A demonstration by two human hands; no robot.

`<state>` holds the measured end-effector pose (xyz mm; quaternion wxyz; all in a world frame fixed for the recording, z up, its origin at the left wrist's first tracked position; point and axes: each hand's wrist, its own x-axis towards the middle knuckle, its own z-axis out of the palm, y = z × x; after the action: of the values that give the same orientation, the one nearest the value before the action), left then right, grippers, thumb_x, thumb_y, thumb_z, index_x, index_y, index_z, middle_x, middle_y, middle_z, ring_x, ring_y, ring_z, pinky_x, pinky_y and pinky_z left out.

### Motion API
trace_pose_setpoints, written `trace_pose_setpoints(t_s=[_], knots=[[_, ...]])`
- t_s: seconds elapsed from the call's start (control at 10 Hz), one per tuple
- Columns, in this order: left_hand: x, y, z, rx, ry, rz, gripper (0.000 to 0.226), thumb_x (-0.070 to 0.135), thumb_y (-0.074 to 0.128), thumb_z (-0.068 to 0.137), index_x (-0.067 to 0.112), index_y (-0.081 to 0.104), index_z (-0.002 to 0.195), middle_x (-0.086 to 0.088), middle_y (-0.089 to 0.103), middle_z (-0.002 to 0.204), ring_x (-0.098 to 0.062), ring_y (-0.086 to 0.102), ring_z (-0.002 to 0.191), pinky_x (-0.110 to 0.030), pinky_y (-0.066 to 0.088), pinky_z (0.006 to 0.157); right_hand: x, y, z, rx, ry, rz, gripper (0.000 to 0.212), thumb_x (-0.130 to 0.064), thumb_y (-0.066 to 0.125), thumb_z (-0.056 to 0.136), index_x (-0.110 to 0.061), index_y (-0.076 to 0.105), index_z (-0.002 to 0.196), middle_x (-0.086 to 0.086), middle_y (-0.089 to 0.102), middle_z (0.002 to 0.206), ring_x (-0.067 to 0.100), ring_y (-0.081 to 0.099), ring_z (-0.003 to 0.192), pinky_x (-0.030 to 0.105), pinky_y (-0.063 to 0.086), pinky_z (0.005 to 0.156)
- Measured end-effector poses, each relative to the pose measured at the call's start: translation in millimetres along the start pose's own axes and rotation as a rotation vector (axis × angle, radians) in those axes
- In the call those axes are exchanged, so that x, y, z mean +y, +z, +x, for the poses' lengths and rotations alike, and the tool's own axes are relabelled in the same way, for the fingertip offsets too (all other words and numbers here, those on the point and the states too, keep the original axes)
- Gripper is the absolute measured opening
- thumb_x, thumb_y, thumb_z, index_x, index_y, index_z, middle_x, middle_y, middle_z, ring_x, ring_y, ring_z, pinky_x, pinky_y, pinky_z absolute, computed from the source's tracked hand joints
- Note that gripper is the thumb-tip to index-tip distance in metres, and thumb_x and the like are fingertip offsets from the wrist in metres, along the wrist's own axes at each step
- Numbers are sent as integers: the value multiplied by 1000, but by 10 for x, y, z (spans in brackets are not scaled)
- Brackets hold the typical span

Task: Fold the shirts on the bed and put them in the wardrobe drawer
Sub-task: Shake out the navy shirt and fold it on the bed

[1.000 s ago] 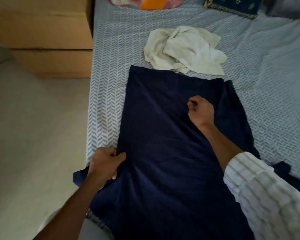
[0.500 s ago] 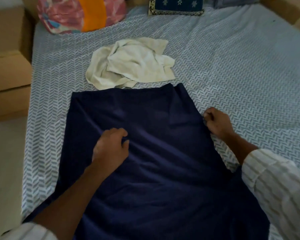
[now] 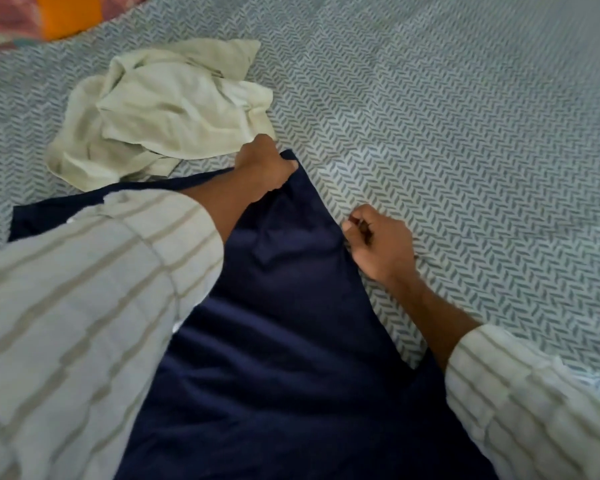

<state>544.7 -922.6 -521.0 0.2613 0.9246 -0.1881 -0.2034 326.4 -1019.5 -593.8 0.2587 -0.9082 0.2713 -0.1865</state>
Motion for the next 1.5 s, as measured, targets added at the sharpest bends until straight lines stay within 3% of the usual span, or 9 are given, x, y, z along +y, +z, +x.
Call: trace_pose_setpoints(t_s=[0.2, 0.3, 0.5, 0.8, 1.0, 1.1, 1.3, 1.4, 1.5], knots=[[197, 14, 74, -3, 50, -31, 12, 18, 74, 85, 14, 63, 82, -12, 72, 72, -26, 70, 64, -36, 62, 67, 22, 16, -6, 38, -20, 73, 33, -45, 46, 94, -17, 65, 97, -2, 67, 71, 24, 64, 67, 31, 48, 64], [318, 11, 140, 2, 42, -150, 18, 19, 70, 91, 14, 58, 78, -9, 70, 70, -14, 61, 48, -23, 53, 48, 25, 10, -29, 61, -20, 211, 34, -42, 44, 97, -16, 67, 93, -4, 64, 65, 16, 59, 57, 38, 50, 57], [528, 99, 336, -176, -102, -424, 27, 19, 59, 100, 10, 53, 76, -6, 65, 85, -10, 62, 66, -16, 52, 54, -33, -18, -51, 45, 31, 289, 34, -50, 64, 83, -17, 63, 75, -10, 57, 57, 8, 56, 52, 28, 49, 52], [432, 333, 390, -29, -119, -502, 13, 10, 57, 98, 9, 61, 85, -3, 67, 82, -7, 58, 53, -14, 42, 39, -15, -11, -57, 32, -11, 215, 35, -47, 79, 73, -22, 56, 80, -10, 58, 64, 9, 58, 57, 34, 53, 55], [361, 312, 440, 113, 17, -201, 14, 23, 59, 85, 22, 58, 71, 1, 58, 80, -9, 49, 65, -21, 40, 57, -3, 22, -70, 40, -65, 159, 17, -34, 73, 76, -20, 64, 71, -11, 59, 74, 7, 57, 61, 31, 53, 55], [381, 312, 448, 164, 16, -174, 23, 26, 54, 83, 15, 69, 96, -3, 62, 91, -17, 54, 78, -23, 39, 59, -3, 19, -63, 37, -34, 166, 14, -31, 65, 78, -19, 64, 70, -12, 58, 74, 7, 56, 61, 30, 51, 55], [464, 284, 492, 260, -27, -262, 36, 28, 52, 78, 14, 70, 106, -5, 69, 101, -17, 55, 81, -29, 50, 75, 18, 17, -69, 100, 17, 240, 23, -29, 48, 82, -10, 56, 70, -2, 57, 67, 16, 52, 58, 23, 38, 55], [508, 269, 437, 244, -24, -387, 14, 14, 61, 84, 24, 52, 79, 4, 59, 87, -12, 56, 78, -23, 51, 63, 44, 40, -67, 117, 37, 238, 26, -29, 46, 78, -8, 54, 65, -3, 51, 74, 13, 48, 60, 11, 31, 55], [472, 346, 531, 150, -65, -488, 25, 6, 68, 83, 21, 49, 76, -3, 66, 87, -16, 65, 74, -28, 59, 59, 24, 45, -58, 81, 88, 136, 24, -24, 57, 79, -11, 51, 61, -7, 48, 86, 11, 49, 61, 17, 39, 51]])
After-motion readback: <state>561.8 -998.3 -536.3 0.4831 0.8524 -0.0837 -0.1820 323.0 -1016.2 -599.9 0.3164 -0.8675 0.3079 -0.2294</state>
